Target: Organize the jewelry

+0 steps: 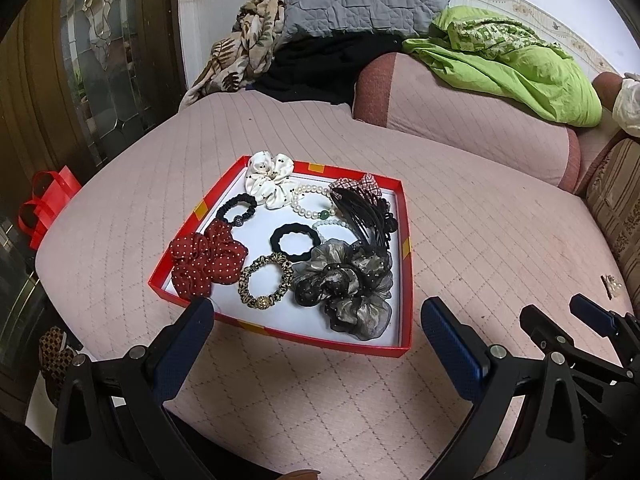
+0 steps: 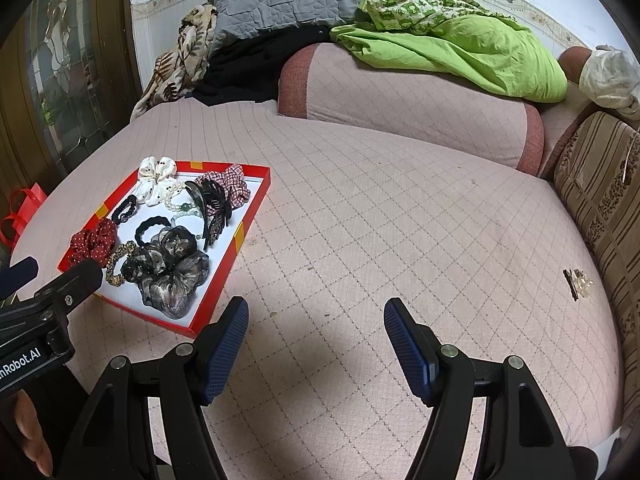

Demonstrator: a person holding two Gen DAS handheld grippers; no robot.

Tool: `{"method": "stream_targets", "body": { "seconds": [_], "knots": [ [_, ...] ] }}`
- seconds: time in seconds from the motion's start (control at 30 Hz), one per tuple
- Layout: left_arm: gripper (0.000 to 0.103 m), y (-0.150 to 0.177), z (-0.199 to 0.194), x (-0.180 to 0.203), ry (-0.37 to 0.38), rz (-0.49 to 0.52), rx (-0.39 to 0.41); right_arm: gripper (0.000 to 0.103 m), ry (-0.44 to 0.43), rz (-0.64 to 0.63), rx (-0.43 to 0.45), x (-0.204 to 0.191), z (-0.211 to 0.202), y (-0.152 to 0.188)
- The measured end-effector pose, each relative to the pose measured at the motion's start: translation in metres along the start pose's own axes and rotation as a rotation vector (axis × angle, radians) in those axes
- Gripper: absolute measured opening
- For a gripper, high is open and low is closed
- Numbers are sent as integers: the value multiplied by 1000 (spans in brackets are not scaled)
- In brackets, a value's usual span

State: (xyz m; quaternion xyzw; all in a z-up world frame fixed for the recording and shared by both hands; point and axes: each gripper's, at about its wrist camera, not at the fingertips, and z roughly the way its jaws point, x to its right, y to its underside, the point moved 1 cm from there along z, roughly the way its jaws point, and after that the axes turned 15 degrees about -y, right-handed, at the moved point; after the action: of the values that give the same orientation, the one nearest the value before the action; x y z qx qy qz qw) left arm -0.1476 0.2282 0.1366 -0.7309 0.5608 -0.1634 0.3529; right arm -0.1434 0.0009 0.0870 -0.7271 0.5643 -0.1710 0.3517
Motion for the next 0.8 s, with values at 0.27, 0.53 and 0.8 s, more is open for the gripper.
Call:
{"method": "stream_targets", "body": {
  "seconds": [0.27, 0.53, 0.8],
  "knots": [
    [103, 1, 2, 1, 8, -1, -6, 75, 1, -10, -1, 2, 0, 0],
    [103, 2, 3, 1, 21, -11, -21, 76, 3, -12, -1, 2, 0, 0],
    [103, 2, 5, -1, 23, -16, -29, 76, 4, -13, 1, 2, 0, -1]
  ]
}}
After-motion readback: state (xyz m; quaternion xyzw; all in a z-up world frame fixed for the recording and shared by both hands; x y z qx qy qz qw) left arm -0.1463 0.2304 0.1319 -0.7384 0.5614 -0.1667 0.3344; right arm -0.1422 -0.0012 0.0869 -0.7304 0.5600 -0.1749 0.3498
